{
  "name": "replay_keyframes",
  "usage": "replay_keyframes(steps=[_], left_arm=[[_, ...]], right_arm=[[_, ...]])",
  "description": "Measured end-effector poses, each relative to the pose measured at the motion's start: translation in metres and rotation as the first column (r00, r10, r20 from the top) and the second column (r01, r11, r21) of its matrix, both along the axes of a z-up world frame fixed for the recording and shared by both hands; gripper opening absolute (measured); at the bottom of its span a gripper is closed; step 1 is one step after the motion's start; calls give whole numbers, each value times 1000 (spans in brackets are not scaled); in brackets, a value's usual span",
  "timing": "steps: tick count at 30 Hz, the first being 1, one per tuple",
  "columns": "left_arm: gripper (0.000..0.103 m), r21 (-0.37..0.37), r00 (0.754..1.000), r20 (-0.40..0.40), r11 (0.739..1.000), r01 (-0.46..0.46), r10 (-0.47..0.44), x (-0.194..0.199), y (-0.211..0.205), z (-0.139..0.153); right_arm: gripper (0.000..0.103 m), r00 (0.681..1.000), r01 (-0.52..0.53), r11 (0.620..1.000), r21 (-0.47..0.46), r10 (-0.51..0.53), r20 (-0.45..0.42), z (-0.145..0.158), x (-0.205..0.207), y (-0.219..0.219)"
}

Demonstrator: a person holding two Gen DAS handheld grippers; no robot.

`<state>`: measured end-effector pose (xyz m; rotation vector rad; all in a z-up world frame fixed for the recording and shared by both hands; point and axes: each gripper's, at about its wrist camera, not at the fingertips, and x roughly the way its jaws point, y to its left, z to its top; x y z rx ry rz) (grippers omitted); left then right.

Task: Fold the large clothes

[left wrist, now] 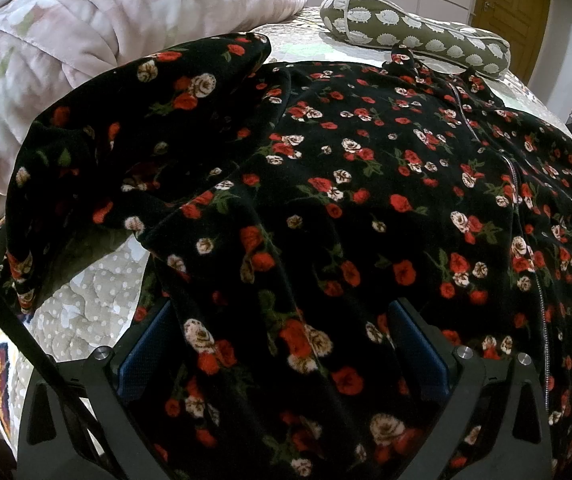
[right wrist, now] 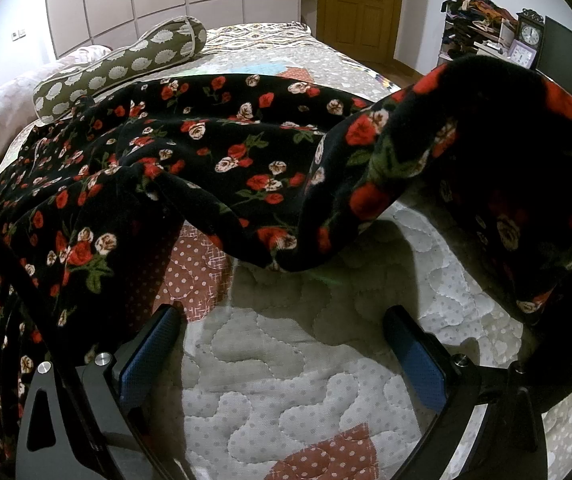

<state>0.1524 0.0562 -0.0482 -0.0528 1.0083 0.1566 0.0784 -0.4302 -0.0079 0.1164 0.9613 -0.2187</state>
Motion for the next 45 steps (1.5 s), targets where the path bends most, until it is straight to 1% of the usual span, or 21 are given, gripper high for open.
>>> replay_keyframes(steps=[35,42,45], left_arm=[[103,2,1000,0,1000,1,-1,-4,1,2],[103,-10,1000,-6,1000,1,-2,-3,2,2],[103,-10,1000,5,1000,-1,2,-6,2,6]], right_arm=[[103,1000,2,1000,-6,-3,-2,0,0,1],[103,1000,0,1000,-14,0,-6,0,4,5],[103,1000,-12,1000,17,13,-13,0,0,1]])
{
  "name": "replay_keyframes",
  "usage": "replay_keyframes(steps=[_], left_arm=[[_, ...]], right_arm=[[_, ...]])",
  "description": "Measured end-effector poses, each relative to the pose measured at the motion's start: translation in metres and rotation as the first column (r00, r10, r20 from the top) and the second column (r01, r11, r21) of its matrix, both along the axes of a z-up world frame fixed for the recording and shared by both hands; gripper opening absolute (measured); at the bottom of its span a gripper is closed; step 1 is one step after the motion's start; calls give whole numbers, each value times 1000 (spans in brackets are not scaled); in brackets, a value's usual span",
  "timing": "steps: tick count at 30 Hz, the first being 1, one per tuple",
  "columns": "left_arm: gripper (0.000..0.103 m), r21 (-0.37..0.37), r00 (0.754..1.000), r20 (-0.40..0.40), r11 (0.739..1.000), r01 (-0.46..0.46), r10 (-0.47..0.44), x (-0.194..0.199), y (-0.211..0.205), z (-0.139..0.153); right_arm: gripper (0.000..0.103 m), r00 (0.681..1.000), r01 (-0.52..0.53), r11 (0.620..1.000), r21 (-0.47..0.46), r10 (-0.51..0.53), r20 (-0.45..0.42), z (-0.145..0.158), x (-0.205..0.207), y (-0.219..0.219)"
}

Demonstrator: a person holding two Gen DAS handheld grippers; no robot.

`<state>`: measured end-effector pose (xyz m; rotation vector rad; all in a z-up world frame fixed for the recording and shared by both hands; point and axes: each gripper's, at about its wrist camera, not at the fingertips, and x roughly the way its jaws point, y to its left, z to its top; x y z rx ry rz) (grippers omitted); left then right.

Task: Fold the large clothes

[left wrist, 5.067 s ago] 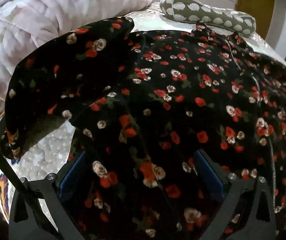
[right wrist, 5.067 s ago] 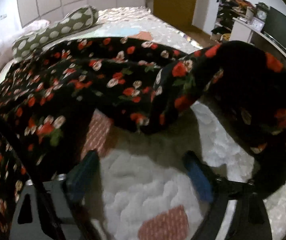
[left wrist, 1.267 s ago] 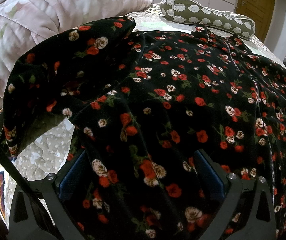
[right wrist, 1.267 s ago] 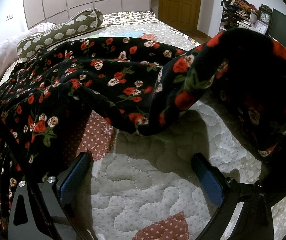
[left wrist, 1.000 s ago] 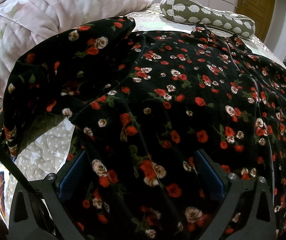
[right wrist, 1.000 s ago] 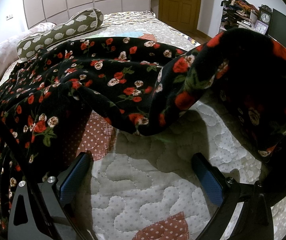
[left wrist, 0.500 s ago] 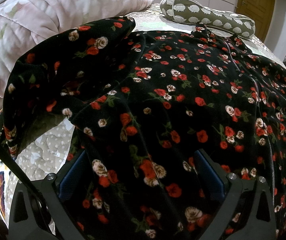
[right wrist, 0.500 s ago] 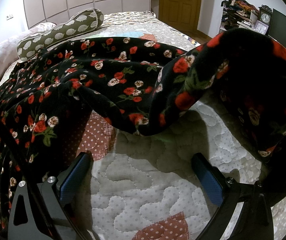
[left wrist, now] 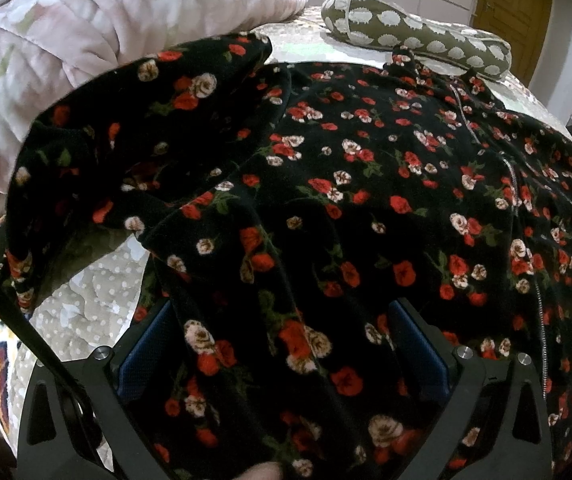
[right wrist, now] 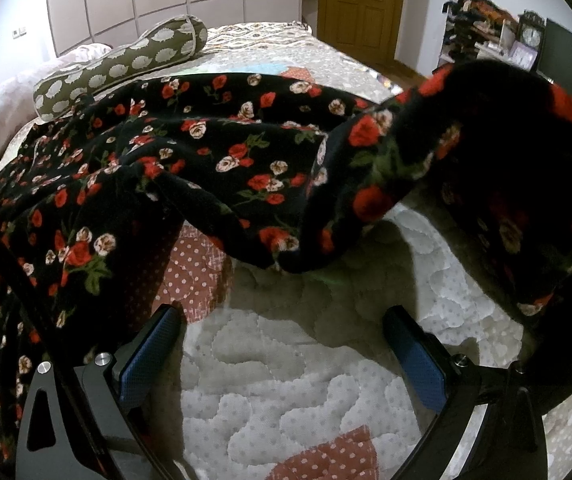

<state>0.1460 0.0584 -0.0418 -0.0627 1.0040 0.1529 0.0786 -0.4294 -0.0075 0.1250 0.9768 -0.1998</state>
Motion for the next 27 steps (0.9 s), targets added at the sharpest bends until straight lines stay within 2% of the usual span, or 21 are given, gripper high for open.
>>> replay_keyframes(steps=[4,6,7,10,13,14,16,18,21,23,25,27], left_arm=[[103,43,997,72,999,-26,22,-21,-3,24],[103,85,990,139,996,-27,15,-42,-9,47],[103,105,986,168,994,-23,5,-55,-12,61],[103,123,965,261,992,-19,-13,-93,-18,106],[103,114,929,370,993,-15,-28,-132,-23,165],[103,121,908,418,992,-17,-35,-144,-26,187],[103,139,855,515,990,-22,-53,-168,-33,232],[103,144,814,576,990,-14,-72,-187,-38,274],[103,163,749,656,986,-19,-95,-216,-39,338],[103,167,687,721,985,-50,-88,-233,-35,384],[103,139,619,784,985,-99,-49,-247,-29,428],[103,103,560,828,986,-129,-13,-255,-25,458]], right_arm=[[103,999,-20,999,-27,18,-46,4,1,3],[92,998,26,999,-24,-27,-53,15,-7,-2],[90,998,52,998,-27,-53,-41,23,-14,-4],[89,993,86,996,-9,-85,84,70,-54,-7],[89,969,78,997,-14,-73,238,137,-98,-4],[89,949,73,997,-25,-62,309,170,-116,-1],[89,916,59,998,-35,-41,400,216,-136,6],[90,862,36,998,-42,-10,507,272,-162,16],[92,785,-14,998,-60,48,618,346,-188,37],[93,733,-37,996,-84,84,674,390,-201,50],[94,676,-38,991,-125,118,727,438,-212,66],[97,638,-39,987,-153,142,757,470,-217,78]])
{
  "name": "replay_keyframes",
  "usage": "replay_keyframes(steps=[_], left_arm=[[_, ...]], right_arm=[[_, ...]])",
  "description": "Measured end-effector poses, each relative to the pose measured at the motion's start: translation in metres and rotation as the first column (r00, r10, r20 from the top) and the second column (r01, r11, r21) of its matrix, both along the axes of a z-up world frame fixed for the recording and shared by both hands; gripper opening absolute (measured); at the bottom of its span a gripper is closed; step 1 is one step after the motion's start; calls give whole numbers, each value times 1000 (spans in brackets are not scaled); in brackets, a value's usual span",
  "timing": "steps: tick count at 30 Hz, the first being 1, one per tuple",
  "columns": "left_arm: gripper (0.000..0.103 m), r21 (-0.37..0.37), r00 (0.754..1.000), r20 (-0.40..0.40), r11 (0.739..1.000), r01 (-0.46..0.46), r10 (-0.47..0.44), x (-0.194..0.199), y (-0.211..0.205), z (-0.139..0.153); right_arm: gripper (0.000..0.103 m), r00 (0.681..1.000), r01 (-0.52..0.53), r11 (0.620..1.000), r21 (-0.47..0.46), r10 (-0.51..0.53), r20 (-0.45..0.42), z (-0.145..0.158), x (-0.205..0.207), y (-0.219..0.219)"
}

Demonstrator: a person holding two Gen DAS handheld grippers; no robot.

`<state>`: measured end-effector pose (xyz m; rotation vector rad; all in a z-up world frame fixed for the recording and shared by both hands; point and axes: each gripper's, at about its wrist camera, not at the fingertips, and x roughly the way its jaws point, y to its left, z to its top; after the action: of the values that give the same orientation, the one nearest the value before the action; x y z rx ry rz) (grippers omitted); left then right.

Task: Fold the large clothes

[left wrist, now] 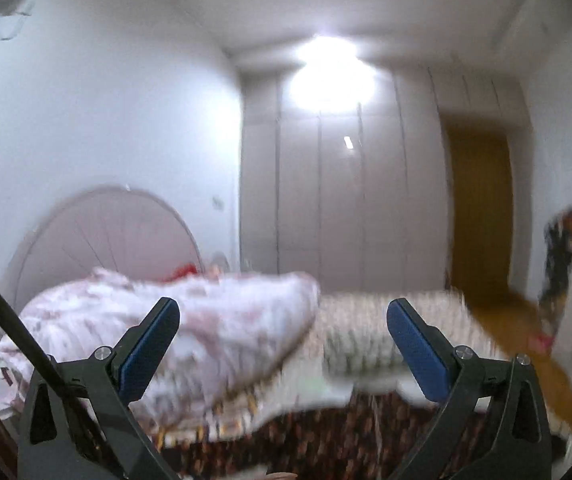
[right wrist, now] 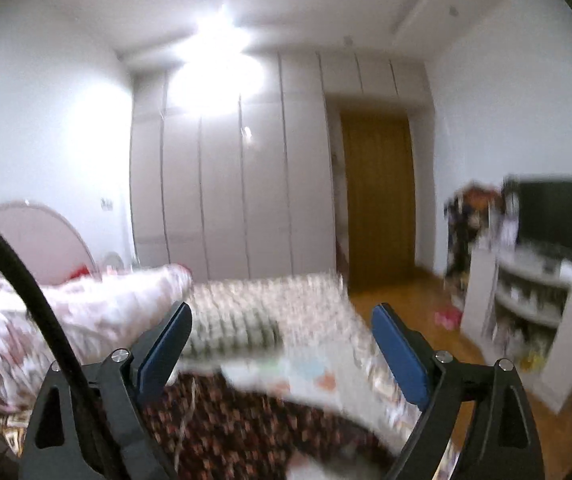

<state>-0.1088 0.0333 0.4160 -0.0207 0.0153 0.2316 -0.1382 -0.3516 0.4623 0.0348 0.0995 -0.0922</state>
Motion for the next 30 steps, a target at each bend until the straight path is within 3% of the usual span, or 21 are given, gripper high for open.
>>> replay_keyframes(steps=[2,4,6,8,13,16,20,25,30], left_arm=[[103,22,999,35,1000,-5,5,-3,-3,25],[103,75,1000,-1,997,18,-18,-2,-9,32],[103,95,996,-62,993,69,-63,2,-15,22],[103,57,984,-126,990,133,-125,9,-18,-4],[103,-101,922,-319,975,200,-222,55,-26,-110],[103,-128,874,-446,981,148,-190,97,-28,-187],[103,-177,788,-595,982,62,-156,146,-20,-284],[103,-126,729,-675,991,36,-112,180,-23,-361],[103,-134,671,-729,989,55,-136,203,-29,-399]], right_arm=[[98,1000,-25,1000,-18,26,14,27,4,15],[98,998,-60,998,-12,60,5,33,10,30],[99,993,-120,992,26,120,-8,16,20,42],[99,980,-189,976,109,194,-34,-18,36,53],[99,903,-286,913,290,358,-237,-159,108,81],[99,900,-208,959,194,265,-345,-235,140,98],[99,819,-168,974,150,223,-529,-341,176,105],[99,756,-116,977,177,202,-622,-409,199,93],[99,721,-90,975,202,204,-663,-420,215,90]])
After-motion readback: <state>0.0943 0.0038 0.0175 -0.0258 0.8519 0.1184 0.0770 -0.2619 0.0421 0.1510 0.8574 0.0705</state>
